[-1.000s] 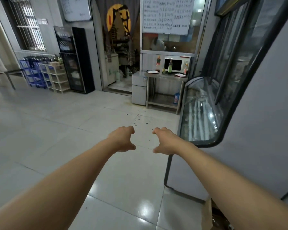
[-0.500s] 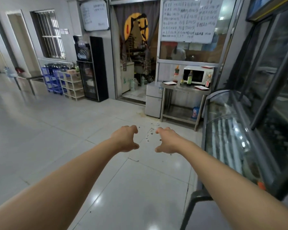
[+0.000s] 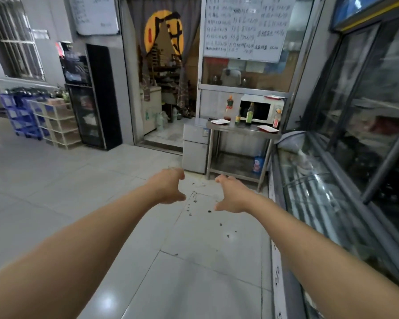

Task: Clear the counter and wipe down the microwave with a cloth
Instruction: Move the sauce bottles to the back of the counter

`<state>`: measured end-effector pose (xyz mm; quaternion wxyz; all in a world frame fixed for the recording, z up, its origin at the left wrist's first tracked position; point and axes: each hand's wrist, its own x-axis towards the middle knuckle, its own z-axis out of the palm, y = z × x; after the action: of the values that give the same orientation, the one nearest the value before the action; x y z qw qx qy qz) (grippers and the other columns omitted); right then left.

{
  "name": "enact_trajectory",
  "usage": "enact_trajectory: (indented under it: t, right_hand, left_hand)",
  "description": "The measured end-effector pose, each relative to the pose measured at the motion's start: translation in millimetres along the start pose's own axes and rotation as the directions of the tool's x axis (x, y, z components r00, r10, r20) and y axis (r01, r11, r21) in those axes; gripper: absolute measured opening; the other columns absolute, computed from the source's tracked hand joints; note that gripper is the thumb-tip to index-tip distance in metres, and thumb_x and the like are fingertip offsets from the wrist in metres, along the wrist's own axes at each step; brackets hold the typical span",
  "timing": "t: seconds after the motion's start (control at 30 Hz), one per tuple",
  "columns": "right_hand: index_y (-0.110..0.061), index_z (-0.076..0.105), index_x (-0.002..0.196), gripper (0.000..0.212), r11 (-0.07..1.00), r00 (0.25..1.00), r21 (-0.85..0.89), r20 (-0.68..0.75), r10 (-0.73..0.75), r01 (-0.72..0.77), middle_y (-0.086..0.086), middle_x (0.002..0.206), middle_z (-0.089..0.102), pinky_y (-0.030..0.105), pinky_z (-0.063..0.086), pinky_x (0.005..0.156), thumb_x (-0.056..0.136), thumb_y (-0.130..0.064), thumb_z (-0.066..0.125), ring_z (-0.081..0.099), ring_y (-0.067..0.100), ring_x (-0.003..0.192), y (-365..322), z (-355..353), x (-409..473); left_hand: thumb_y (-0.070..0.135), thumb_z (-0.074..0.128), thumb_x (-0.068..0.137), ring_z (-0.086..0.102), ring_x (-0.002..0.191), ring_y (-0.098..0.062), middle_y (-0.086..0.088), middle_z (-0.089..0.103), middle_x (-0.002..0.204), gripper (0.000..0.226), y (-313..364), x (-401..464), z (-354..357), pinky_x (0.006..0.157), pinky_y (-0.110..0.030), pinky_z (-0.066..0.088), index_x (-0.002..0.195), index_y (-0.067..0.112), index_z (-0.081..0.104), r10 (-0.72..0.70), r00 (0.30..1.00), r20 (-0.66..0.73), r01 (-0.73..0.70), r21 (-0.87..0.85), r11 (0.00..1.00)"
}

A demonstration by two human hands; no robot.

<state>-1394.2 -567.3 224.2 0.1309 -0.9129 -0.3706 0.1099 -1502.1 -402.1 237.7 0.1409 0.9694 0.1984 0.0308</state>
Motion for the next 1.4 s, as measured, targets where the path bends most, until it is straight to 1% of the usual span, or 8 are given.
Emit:
enact_trajectory:
  t: [0.07,0.2,0.4,0.63,0.93,1.07,1.27,1.4]
  right_hand:
    - [-0.017,0.022,0.147,0.086,1.000,1.000,0.009,-0.010,0.029,-0.029,0.009,0.149,0.028,0.036,0.038,0.105,0.078,-0.028,0.074,0.033,0.028,0.135,2,-9,34]
    - [-0.017,0.022,0.147,0.087,0.998,0.998,0.006,-0.005,0.065,-0.065,0.008,0.150,0.027,0.041,0.033,0.110,0.079,-0.028,0.074,0.028,0.027,0.138,9,-25,97]
    - [-0.021,0.031,0.140,0.074,0.997,0.996,-0.002,-0.017,0.082,-0.082,0.009,0.140,0.034,0.037,0.042,0.099,0.079,-0.027,0.072,0.039,0.029,0.126,37,-47,203]
    - [-0.023,0.023,0.145,0.083,0.995,0.995,-0.037,-0.037,0.096,-0.098,0.009,0.145,0.031,0.040,0.037,0.102,0.079,-0.029,0.072,0.036,0.030,0.131,107,-91,346]
    - [-0.023,0.025,0.144,0.081,0.995,0.996,-0.052,-0.024,0.080,-0.081,0.009,0.142,0.032,0.041,0.039,0.099,0.078,-0.032,0.072,0.038,0.031,0.129,168,-145,507]
    - [-0.022,0.023,0.145,0.082,0.989,0.990,-0.062,-0.025,0.136,-0.137,0.010,0.144,0.030,0.044,0.039,0.105,0.079,-0.032,0.071,0.034,0.031,0.132,194,-166,583]
    - [-0.022,0.021,0.147,0.085,0.978,0.975,-0.026,-0.081,0.205,-0.208,0.008,0.151,0.025,0.041,0.037,0.107,0.079,-0.030,0.071,0.032,0.029,0.136,217,-204,681]
    - [-0.020,0.024,0.146,0.083,0.963,0.954,-0.023,-0.145,0.262,-0.268,0.009,0.146,0.033,0.039,0.040,0.103,0.078,-0.029,0.072,0.037,0.029,0.132,232,-224,732]
  left_hand:
    - [0.033,0.071,0.080,0.051,0.117,-0.024,-0.005,0.051,0.133,0.059,-12,43,-9,0.092,-0.034,0.043,0.131,0.020,0.043,0.024,0.999,0.022,-0.025,0.026,0.999]
    - [0.034,0.070,0.081,0.051,0.117,-0.025,-0.005,0.052,0.131,0.058,-28,119,-21,0.093,-0.034,0.044,0.131,0.020,0.043,0.063,0.998,0.030,-0.065,0.051,0.997]
    - [0.035,0.070,0.080,0.053,0.114,-0.025,-0.004,0.055,0.128,0.057,-30,238,-16,0.096,-0.039,0.045,0.129,0.022,0.044,0.125,0.991,0.045,-0.129,0.089,0.988]
    - [0.032,0.071,0.080,0.053,0.114,-0.023,-0.005,0.054,0.129,0.058,-8,396,-15,0.094,-0.038,0.046,0.129,0.023,0.044,0.131,0.991,0.019,-0.131,0.047,0.990]
    - [0.031,0.072,0.079,0.051,0.117,-0.024,-0.004,0.052,0.131,0.060,2,580,-23,0.095,-0.038,0.046,0.131,0.022,0.043,0.120,0.992,0.041,-0.121,0.028,0.992]
    - [0.030,0.072,0.079,0.053,0.114,-0.024,-0.005,0.054,0.128,0.058,-2,668,-24,0.092,-0.038,0.048,0.129,0.022,0.044,0.175,0.984,0.035,-0.175,0.015,0.984]
    - [0.034,0.073,0.076,0.055,0.108,-0.021,-0.002,0.057,0.122,0.054,-5,799,-41,0.086,-0.034,0.049,0.122,0.025,0.047,0.278,0.960,0.027,-0.278,0.013,0.960]
    - [0.030,0.072,0.076,0.054,0.101,-0.018,-0.003,0.057,0.121,0.055,-2,869,-53,0.086,-0.035,0.050,0.124,0.024,0.047,0.336,0.942,0.002,-0.336,-0.023,0.942]
